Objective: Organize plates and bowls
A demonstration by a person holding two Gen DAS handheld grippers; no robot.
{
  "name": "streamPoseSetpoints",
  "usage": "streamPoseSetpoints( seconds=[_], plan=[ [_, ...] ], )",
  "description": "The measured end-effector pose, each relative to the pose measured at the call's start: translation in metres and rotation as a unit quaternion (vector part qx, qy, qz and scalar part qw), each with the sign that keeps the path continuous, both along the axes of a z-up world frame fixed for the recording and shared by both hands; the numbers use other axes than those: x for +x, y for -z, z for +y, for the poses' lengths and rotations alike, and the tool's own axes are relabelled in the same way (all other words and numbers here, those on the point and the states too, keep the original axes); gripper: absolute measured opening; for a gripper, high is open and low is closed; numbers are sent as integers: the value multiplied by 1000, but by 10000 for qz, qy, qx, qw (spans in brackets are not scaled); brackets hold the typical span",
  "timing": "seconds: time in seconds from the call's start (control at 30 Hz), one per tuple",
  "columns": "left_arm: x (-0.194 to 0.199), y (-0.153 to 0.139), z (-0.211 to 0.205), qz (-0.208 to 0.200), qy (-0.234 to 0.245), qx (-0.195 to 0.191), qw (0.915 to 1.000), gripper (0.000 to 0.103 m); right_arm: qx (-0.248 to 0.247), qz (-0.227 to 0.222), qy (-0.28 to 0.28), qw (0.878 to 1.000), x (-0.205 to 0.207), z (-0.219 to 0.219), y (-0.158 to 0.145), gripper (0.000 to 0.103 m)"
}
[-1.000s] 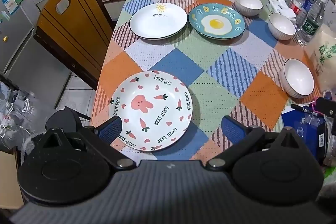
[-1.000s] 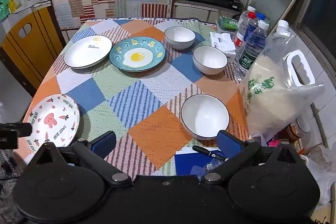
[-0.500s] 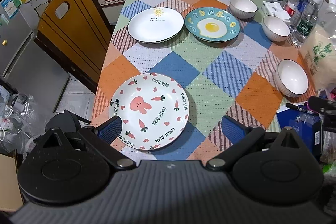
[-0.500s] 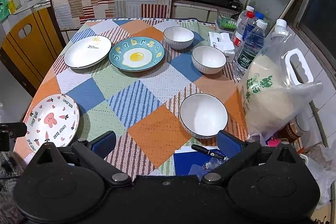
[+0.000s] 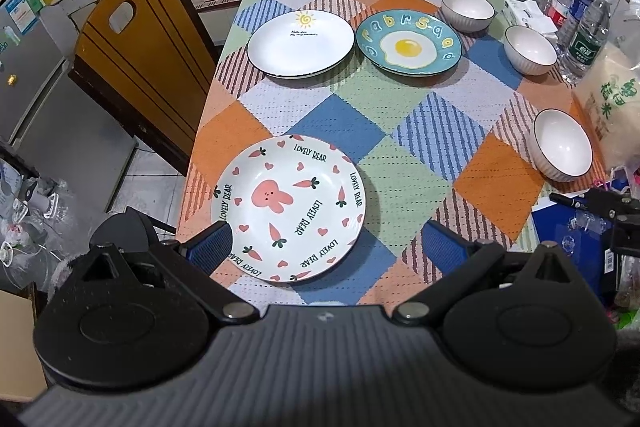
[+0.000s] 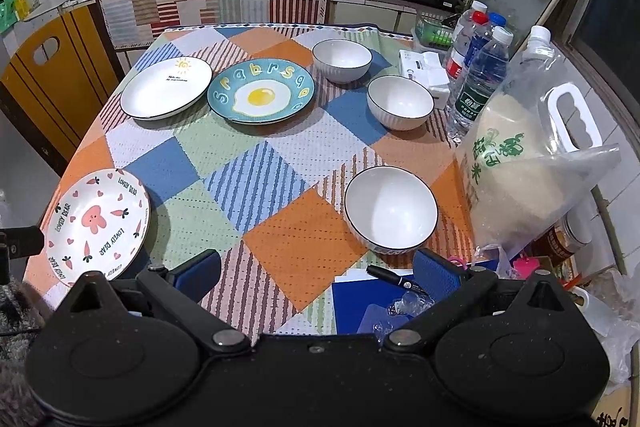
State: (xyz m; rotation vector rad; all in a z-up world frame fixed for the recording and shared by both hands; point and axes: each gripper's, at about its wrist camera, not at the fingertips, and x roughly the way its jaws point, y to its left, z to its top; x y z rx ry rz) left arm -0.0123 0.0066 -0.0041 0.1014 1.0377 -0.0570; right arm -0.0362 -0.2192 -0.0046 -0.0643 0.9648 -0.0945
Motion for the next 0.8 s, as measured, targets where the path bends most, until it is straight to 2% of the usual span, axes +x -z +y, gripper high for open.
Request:
streamPoseSetpoints(
  seconds=[0.8],
  plan=[
    [-5, -7, 7, -156, -34, -83, 9998, 103, -42, 0, -78, 10000, -1, 7, -2, 103]
  ],
)
